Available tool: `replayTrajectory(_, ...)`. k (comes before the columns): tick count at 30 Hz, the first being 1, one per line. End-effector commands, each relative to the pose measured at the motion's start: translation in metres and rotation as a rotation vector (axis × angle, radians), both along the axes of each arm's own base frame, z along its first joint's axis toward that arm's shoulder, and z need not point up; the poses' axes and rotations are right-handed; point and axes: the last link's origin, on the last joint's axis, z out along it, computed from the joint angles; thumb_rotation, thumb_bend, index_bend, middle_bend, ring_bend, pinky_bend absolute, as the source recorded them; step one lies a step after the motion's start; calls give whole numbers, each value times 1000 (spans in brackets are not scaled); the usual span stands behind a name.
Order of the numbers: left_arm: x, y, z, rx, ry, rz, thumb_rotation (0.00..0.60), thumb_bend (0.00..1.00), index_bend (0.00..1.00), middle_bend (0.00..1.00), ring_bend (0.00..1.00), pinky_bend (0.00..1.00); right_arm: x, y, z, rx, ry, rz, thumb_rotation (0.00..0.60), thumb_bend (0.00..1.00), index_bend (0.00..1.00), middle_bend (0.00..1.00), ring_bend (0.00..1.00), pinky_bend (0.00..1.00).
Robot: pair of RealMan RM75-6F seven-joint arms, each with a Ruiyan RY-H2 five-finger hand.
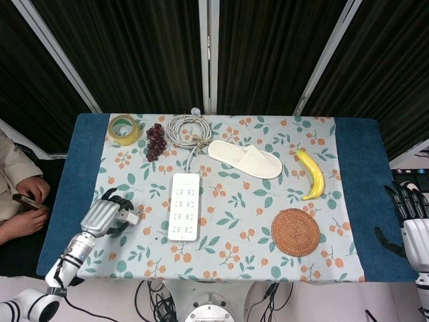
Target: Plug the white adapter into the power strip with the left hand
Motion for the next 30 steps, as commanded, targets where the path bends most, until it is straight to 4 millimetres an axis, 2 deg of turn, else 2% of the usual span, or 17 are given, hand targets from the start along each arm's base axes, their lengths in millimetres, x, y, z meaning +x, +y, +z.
replayTrajectory(1, -3, 0, -4, -1, -64, 5, 600, 309, 389, 415, 265, 103, -1, 1, 0, 0, -1, -2, 600, 228, 0, 0, 0, 0)
replayTrajectory(15, -12, 1, -9, -12, -117, 28, 600, 313, 406, 432, 265, 113, -1, 3, -5, 7, -13, -5, 600, 228, 0, 0, 0, 0)
replayTrajectory(22, -16, 3, -8, 4, -135, 40, 600, 314, 481, 505, 325, 150, 0, 4, -5, 5, -13, -5, 600, 228, 0, 0, 0, 0)
replayTrajectory(25, -15, 5, -7, 21, -150, 33, 600, 316, 571, 601, 408, 200, 0, 4, -5, 5, -14, -4, 600, 228, 0, 0, 0, 0)
replayTrajectory(30, -2, 9, 3, 35, -148, -28, 600, 319, 667, 712, 517, 410, 1, 3, -5, 3, -16, -1, 600, 228, 0, 0, 0, 0)
